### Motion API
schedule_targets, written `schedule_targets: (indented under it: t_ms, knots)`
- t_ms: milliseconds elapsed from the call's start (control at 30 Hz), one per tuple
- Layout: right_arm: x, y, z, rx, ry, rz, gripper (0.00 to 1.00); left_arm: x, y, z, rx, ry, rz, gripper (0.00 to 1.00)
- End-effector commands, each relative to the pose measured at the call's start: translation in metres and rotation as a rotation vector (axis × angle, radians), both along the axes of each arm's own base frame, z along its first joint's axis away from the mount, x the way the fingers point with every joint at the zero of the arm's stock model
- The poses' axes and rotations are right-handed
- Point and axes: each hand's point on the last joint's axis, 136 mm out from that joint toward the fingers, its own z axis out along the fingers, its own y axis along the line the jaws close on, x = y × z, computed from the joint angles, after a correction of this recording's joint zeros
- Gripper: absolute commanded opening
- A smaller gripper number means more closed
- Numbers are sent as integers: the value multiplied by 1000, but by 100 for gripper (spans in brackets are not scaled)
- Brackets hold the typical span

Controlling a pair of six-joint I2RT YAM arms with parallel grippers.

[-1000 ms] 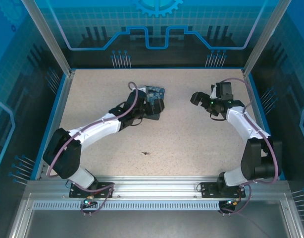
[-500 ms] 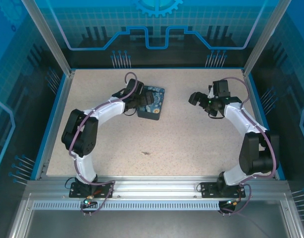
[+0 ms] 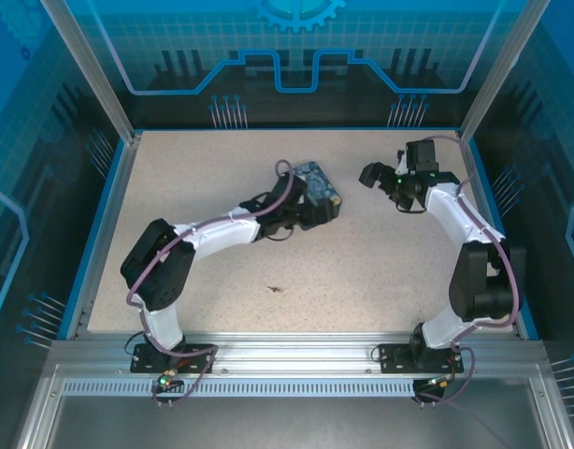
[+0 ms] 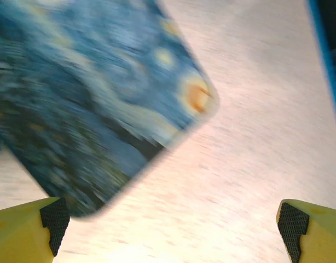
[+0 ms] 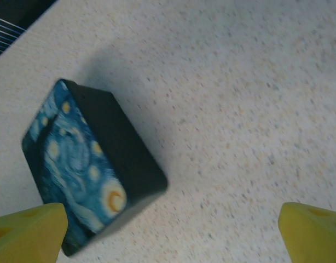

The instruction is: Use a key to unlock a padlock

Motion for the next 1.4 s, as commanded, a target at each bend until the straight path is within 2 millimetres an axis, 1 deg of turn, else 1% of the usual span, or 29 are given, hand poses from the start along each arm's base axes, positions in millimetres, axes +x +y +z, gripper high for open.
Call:
schedule_targets:
  t_ms: [0,67,167,200,267,367,467,533,600,633,700,733,833,967,1033,1133,1233,1367]
  knots:
    - [24,5,1,44,4,18,100,-16,-20,46,-130,-70,-19,99]
    - [41,12,0,60,6,44,100,-21,-11,47,-138,-71,7,99]
    - [62,18,-5,75,32,62,99,-20,14,53,-72,-119,59,99]
    - [66,19,-7,81,35,62,98,-16,25,54,-41,-123,78,99]
    - [69,20,-10,96,38,53,98,-4,43,53,-3,-111,109,99]
    - [63,17,-20,99,53,8,98,22,66,55,28,-112,149,99]
    - [49,11,-35,102,85,-47,99,55,83,50,63,-91,173,99]
    - [38,9,-41,118,88,-73,99,77,88,48,76,-88,175,99]
    - [26,9,-44,144,87,-96,99,101,92,43,88,-79,180,99]
    - [20,11,-46,159,90,-104,99,112,93,40,88,-71,184,99]
    - [8,15,-47,189,85,-111,99,134,96,29,90,-49,186,99]
    - [3,17,-47,198,80,-111,99,143,96,27,88,-45,184,99]
    - [-11,22,-43,214,66,-109,100,169,93,9,82,-5,169,99]
    - [-21,30,-40,228,54,-102,100,187,79,-6,50,24,135,99]
    - [-22,36,-40,246,54,-89,100,192,70,-11,9,45,118,99]
    - [-21,44,-44,281,70,-75,100,192,57,-16,-54,74,97,99]
    - [-20,49,-47,292,82,-68,100,185,49,-18,-84,83,73,99]
    - [-18,56,-48,306,81,-60,100,169,45,-16,-130,89,43,99]
